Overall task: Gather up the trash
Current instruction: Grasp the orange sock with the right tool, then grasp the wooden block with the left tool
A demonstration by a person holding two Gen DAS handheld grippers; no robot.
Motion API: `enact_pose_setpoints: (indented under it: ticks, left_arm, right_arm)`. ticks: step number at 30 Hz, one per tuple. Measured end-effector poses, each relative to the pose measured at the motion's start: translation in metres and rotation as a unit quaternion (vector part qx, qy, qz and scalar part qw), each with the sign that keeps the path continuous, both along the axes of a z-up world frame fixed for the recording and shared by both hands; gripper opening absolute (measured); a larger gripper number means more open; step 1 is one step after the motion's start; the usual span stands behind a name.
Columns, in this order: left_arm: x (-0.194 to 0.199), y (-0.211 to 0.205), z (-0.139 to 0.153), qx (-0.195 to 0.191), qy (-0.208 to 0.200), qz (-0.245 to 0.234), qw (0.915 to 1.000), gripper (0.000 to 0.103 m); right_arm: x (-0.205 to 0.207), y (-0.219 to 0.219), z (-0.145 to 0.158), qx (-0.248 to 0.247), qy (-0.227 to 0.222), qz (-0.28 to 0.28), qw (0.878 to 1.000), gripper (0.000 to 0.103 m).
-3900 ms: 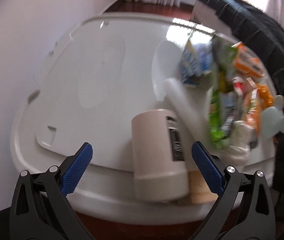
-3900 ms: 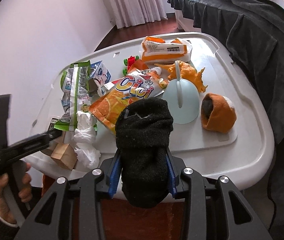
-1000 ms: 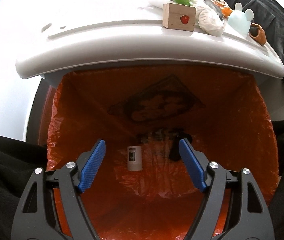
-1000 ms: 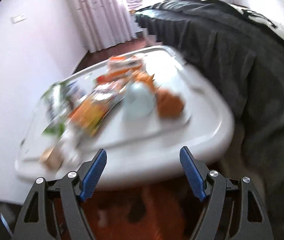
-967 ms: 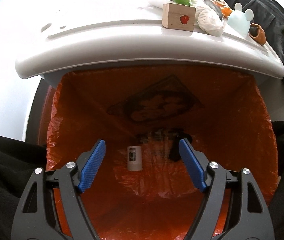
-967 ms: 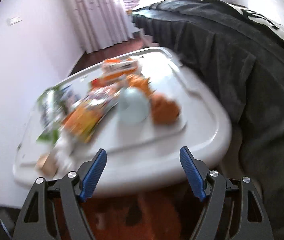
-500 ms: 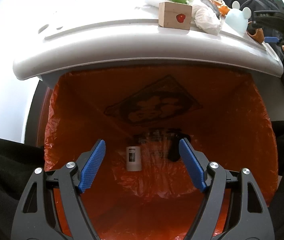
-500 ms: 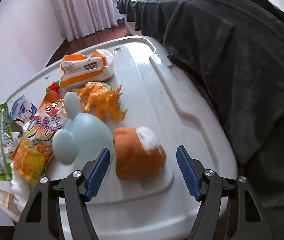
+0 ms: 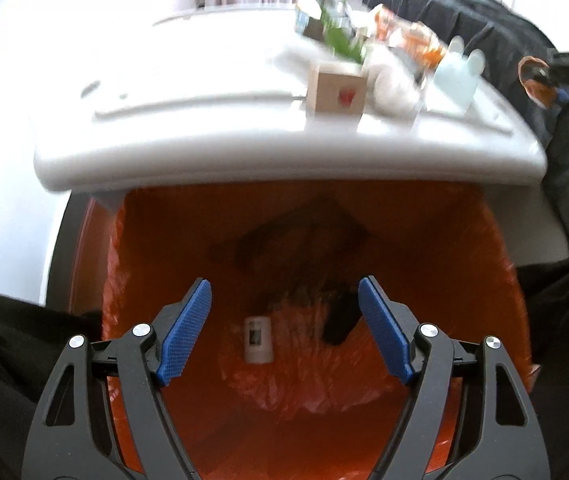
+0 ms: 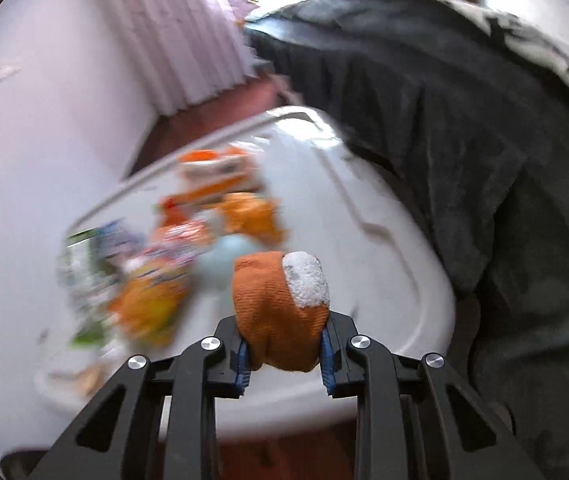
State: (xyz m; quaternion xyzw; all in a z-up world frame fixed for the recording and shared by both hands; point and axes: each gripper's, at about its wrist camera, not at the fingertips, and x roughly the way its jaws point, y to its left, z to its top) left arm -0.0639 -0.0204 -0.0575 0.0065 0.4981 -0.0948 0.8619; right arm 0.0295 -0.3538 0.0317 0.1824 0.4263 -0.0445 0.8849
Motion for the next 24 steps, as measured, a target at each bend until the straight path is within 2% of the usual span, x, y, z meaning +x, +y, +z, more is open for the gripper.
enact_pose_setpoints:
  ticks: [3, 8, 11, 15, 24]
  left_arm:
    - [0.013, -0.003, 0.02, -0.03, -0.022, -0.004, 0.9993, 0.074]
    - [0.048, -0.016, 0.039, -0.046, -0.049, 0.011, 0.9977, 0.074]
    - [0.067, -0.026, 0.042, -0.049, -0.062, 0.018, 0.9967, 0.074]
    - [0.082, -0.034, 0.038, -0.042, -0.065, 0.022, 0.9967, 0.074]
    - [0.105, -0.033, 0.023, -0.034, -0.061, 0.041, 0.9967, 0.074]
  right_arm:
    - [-0.033, 0.025, 0.006, -0.007, -0.014, 0.045, 0.999, 0.026]
    - [-0.064, 0.062, -0.022, -0.007, -0.013, 0.076, 0.997, 0.027]
    - [-0.062, 0.074, -0.036, -0.005, -0.003, 0.084, 0.996, 0.027]
    - [-0.059, 0.074, -0.037, -0.024, -0.009, 0.087, 0.996, 0.027]
    - [-0.056, 0.069, -0.047, -0.012, 0.003, 0.076, 0.997, 0.027]
